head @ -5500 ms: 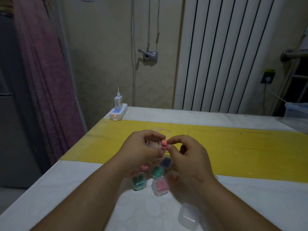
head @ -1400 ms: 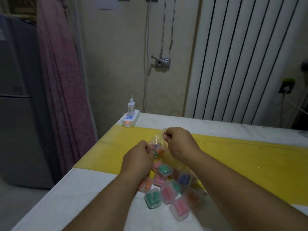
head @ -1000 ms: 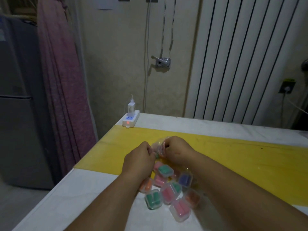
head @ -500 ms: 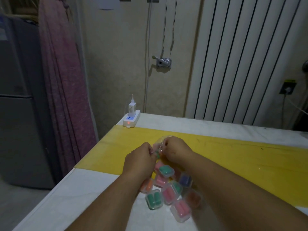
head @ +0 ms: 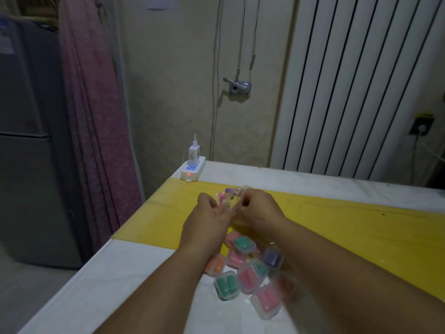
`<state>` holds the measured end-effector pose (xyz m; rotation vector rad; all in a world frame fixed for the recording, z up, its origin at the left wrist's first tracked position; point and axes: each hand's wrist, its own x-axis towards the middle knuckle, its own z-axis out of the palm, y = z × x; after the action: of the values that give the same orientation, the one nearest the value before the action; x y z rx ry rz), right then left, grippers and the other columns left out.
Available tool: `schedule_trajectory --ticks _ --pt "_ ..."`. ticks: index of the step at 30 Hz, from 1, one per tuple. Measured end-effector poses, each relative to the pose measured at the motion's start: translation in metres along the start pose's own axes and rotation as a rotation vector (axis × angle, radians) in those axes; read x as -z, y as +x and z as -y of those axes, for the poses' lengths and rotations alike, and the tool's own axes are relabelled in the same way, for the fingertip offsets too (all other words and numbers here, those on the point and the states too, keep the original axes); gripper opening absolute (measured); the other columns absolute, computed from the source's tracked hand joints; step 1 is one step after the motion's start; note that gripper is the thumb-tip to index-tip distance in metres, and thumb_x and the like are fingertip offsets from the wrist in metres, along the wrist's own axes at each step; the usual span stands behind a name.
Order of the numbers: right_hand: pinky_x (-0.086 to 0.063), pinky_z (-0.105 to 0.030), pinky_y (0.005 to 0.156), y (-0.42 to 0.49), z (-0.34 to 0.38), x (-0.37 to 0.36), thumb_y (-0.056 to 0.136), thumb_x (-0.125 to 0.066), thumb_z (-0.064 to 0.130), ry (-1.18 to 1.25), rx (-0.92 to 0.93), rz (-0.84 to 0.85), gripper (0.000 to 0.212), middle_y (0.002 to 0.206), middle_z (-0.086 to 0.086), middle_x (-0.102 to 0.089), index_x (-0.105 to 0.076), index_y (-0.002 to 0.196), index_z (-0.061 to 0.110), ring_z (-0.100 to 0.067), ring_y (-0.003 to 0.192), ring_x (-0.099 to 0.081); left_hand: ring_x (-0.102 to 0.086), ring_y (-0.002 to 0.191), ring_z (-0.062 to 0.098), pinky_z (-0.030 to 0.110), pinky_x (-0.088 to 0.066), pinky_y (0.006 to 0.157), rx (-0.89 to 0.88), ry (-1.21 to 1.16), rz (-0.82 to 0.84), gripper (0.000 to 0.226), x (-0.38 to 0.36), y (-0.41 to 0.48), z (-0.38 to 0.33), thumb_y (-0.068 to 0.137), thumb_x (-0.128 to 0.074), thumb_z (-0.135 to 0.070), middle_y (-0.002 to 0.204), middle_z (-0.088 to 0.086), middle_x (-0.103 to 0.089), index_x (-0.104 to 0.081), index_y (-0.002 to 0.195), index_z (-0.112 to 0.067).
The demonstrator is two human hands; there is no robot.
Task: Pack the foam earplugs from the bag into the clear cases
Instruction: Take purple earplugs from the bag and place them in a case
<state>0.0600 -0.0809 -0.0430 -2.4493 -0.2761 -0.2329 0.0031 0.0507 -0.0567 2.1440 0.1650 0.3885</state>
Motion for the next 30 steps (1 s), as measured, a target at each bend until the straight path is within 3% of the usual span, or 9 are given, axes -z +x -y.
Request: schedule_trajectory --ticks 4,8,11,14,18,20,23,27,30 --pt "-0.053 -0.035 0.088 -0.003 -0.006 0.01 0.082 -0.065 0.018 0.035 0.045 -0.016 0.01 0.111 0.005 -0.071 -0.072 0.087 0.023 -0.017 0.098 -0.064 -0.053 0.092 0.019 0.036 -0.044 0.074 0.151 -0.456 -0.088 0.027 0.006 0.006 -0.005 0.095 -0.045 -0.023 0.12 0.003 -0.054 -0.044 0.121 -0.03" --pt "-0.045 -0.027 0.101 -0.014 -0.01 0.019 0.084 -0.066 0.014 0.09 0.142 0.031 0.035 0.129 0.01 -0.063 -0.07 0.116 0.026 -0.01 0.117 -0.057 -0.052 0.104 0.013 0.03 -0.045 0.075 0.097 -0.597 -0.044 0.038 0.007 0.003 -0.007 0.099 -0.045 -0.016 0.128 -0.007 -0.049 -0.048 0.132 -0.033" --pt "-0.05 -0.027 0.09 -0.017 -0.011 0.016 0.086 -0.065 0.02 0.013 0.101 0.074 0.026 0.112 0.005 -0.069 -0.073 0.11 0.025 -0.013 0.102 -0.062 -0.055 0.103 0.01 0.027 -0.049 0.081 0.068 -0.441 -0.003 0.039 0.004 0.002 -0.002 0.095 -0.052 -0.009 0.127 -0.004 -0.056 -0.055 0.13 -0.027" --pt "-0.054 -0.03 0.081 -0.018 -0.007 0.012 0.086 -0.066 0.026 -0.04 0.049 0.135 0.015 0.098 0.003 -0.07 -0.075 0.097 0.023 -0.014 0.089 -0.064 -0.058 0.105 0.012 0.033 -0.05 0.091 0.021 -0.141 0.025 0.031 0.0 0.003 0.005 0.09 -0.064 -0.019 0.116 -0.006 -0.064 -0.061 0.12 -0.027" --pt "-0.04 -0.015 0.067 -0.018 -0.002 0.012 0.089 -0.06 0.02 -0.038 0.081 0.15 0.015 0.09 0.012 -0.058 -0.072 0.098 0.025 -0.009 0.086 -0.055 -0.062 0.092 0.013 0.028 -0.05 0.079 -0.035 0.001 0.033 0.007 -0.002 0.002 0.005 0.087 -0.065 -0.023 0.096 -0.008 -0.068 -0.066 0.093 -0.026" --pt "-0.043 -0.011 0.07 -0.016 0.002 0.011 0.09 -0.059 0.018 -0.071 0.078 0.174 0.015 0.089 0.013 -0.059 -0.072 0.097 0.022 -0.01 0.088 -0.056 -0.062 0.086 0.015 0.027 -0.046 0.072 -0.049 0.053 0.047 0.01 -0.002 0.002 0.004 0.084 -0.063 -0.017 0.088 -0.006 -0.069 -0.065 0.083 -0.027" --pt "-0.051 -0.028 0.083 -0.01 0.006 0.007 0.088 -0.059 0.018 -0.172 0.051 0.228 0.012 0.099 -0.004 -0.069 -0.071 0.087 0.018 -0.02 0.094 -0.063 -0.061 0.081 0.015 0.026 -0.041 0.065 -0.049 0.047 0.084 0.015 -0.002 0.0 0.002 0.079 -0.062 -0.014 0.08 -0.008 -0.067 -0.064 0.074 -0.028" --pt "-0.051 -0.031 0.085 -0.01 0.007 0.005 0.085 -0.062 0.015 -0.131 0.041 0.191 0.024 0.097 -0.002 -0.067 -0.06 0.064 0.027 -0.021 0.095 -0.063 -0.06 0.076 0.009 0.024 -0.041 0.06 -0.056 0.043 0.111 0.013 -0.002 -0.002 0.001 0.077 -0.063 -0.014 0.075 -0.01 -0.066 -0.065 0.074 -0.027" --pt "-0.046 -0.025 0.073 -0.012 0.004 0.006 0.081 -0.069 0.016 -0.068 -0.017 0.141 0.028 0.087 0.004 -0.064 -0.058 0.061 0.031 -0.016 0.086 -0.062 -0.061 0.076 0.009 0.025 -0.043 0.061 -0.045 0.043 0.12 0.015 -0.002 -0.002 0.002 0.076 -0.063 -0.013 0.077 -0.01 -0.067 -0.067 0.077 -0.027"
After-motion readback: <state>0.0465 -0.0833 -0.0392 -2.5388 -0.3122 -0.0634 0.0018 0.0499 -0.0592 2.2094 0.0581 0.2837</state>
